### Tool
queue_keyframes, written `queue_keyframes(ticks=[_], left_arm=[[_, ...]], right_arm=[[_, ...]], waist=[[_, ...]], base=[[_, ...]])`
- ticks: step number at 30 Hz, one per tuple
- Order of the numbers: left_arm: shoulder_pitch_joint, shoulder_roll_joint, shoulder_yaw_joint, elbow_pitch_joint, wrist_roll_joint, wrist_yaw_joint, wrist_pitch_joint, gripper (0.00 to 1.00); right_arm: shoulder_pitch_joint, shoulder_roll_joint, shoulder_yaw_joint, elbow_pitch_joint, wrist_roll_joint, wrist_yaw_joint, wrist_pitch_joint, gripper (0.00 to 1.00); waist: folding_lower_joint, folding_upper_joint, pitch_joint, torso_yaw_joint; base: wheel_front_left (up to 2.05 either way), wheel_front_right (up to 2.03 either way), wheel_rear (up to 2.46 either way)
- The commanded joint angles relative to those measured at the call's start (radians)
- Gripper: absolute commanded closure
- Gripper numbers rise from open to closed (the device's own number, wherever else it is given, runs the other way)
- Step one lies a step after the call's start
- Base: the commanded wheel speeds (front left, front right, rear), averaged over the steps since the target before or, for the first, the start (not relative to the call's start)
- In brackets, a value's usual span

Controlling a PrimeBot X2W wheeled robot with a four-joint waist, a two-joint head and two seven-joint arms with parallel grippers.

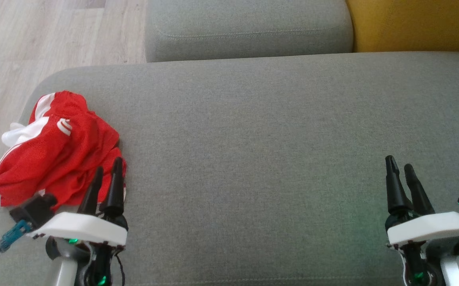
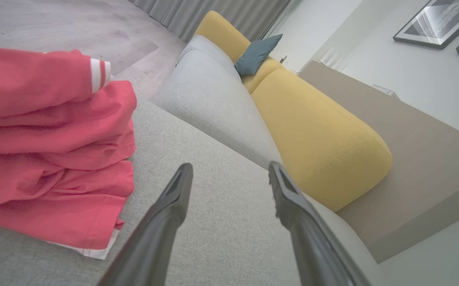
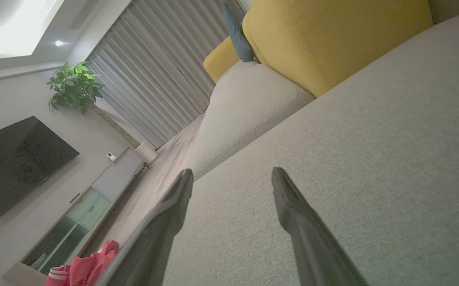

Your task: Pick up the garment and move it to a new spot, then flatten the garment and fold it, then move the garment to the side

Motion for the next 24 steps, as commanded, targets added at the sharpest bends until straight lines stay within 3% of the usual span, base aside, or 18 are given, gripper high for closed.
queue_keyframes(ticks=[1,24], left_arm=[[-0.056,0.019,0.011,-0.040,0.028,0.004,-0.013,0.00],[-0.029,0.043,-0.026,-0.014,0.304,0.046,-0.080,0.00]], right_arm=[[-0.024,-0.013,0.015,-0.045,-0.028,0.002,-0.014,0.00],[0.015,0.008,0.021,-0.047,-0.319,0.003,-0.062,0.00]], waist=[[0.0000,0.0000,0.000,0.000],[0.0000,0.0000,-0.010,0.006]], base=[[0.00,0.00,0.00],[0.00,0.00,0.00]])
